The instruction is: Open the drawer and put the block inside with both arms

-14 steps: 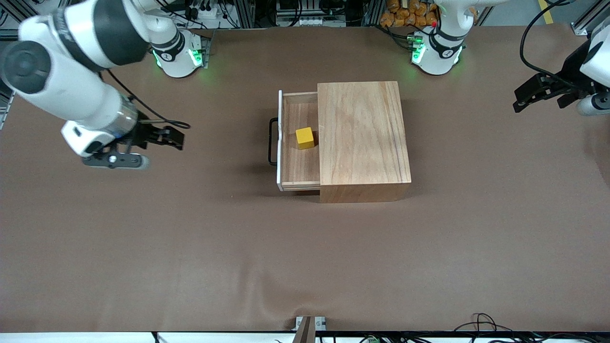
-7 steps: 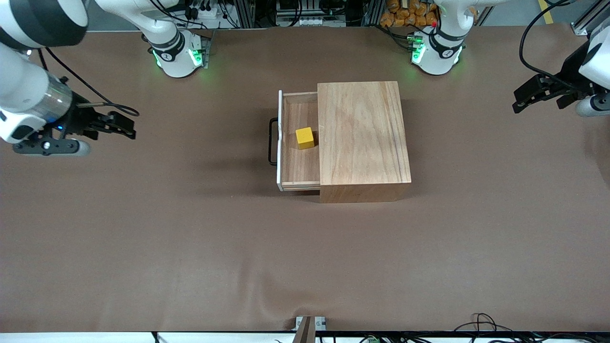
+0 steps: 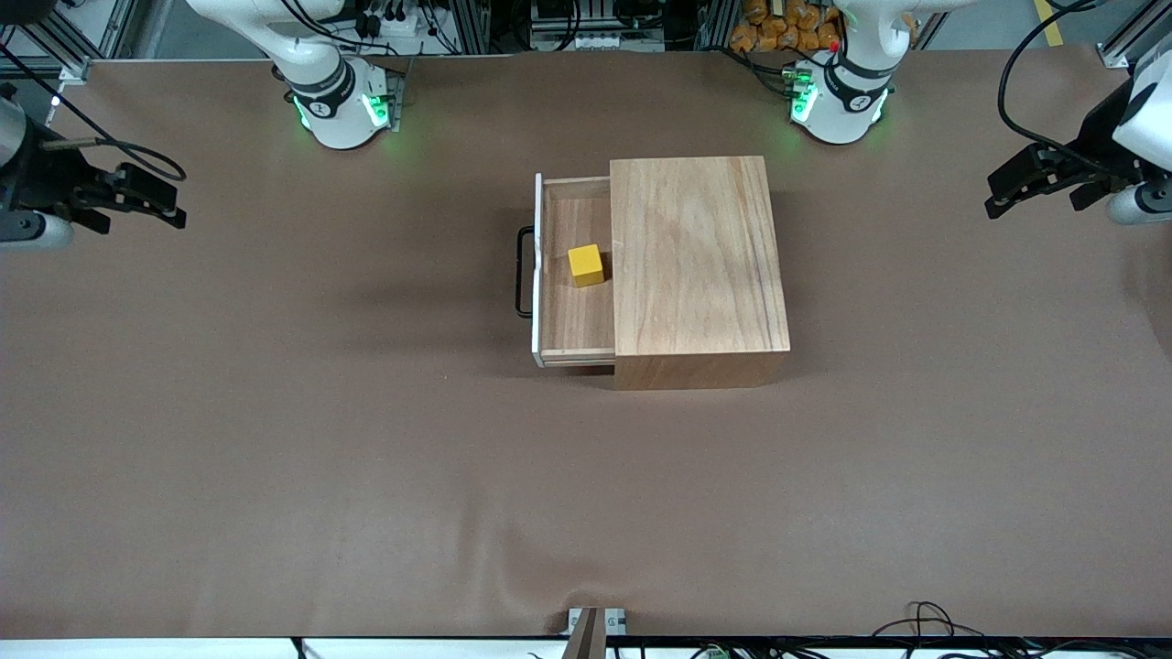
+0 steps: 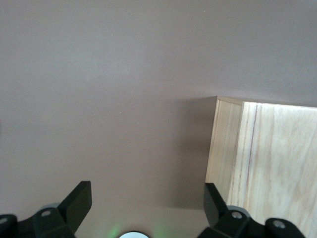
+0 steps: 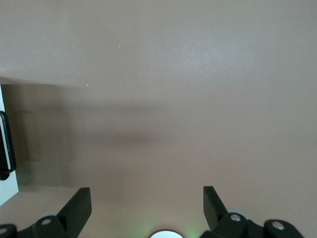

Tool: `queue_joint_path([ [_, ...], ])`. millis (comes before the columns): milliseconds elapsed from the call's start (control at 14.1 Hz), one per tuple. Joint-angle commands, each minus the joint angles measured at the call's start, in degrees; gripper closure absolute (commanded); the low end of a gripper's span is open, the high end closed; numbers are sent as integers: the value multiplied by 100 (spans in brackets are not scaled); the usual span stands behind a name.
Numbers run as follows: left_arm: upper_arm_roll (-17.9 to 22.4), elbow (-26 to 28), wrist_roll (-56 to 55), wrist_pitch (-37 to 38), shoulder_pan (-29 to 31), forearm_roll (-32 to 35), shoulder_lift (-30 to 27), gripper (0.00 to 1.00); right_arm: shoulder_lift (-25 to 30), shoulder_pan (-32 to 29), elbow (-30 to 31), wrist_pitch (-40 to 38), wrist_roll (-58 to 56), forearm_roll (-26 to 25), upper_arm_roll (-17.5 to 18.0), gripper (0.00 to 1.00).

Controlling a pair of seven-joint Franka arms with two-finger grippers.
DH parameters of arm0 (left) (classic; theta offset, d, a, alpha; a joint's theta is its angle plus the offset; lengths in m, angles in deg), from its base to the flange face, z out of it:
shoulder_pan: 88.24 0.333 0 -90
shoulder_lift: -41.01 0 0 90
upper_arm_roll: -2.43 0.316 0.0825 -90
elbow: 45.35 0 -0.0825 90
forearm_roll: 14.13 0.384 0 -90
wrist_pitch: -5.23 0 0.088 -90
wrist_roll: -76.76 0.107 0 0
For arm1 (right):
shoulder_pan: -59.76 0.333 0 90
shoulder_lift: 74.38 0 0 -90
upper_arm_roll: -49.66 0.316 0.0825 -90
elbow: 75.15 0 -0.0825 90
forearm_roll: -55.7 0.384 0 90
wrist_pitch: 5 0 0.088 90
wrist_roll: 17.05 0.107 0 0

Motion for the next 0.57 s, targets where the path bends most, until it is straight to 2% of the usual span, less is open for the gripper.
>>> queue_joint_path([
  [0, 7, 14, 162, -42, 57, 27, -72, 0, 123, -186, 16, -208, -63, -71, 98, 0],
  [496, 16, 23, 339, 134, 127, 35, -143, 0, 123, -187, -46, -297, -71, -88, -7, 0],
])
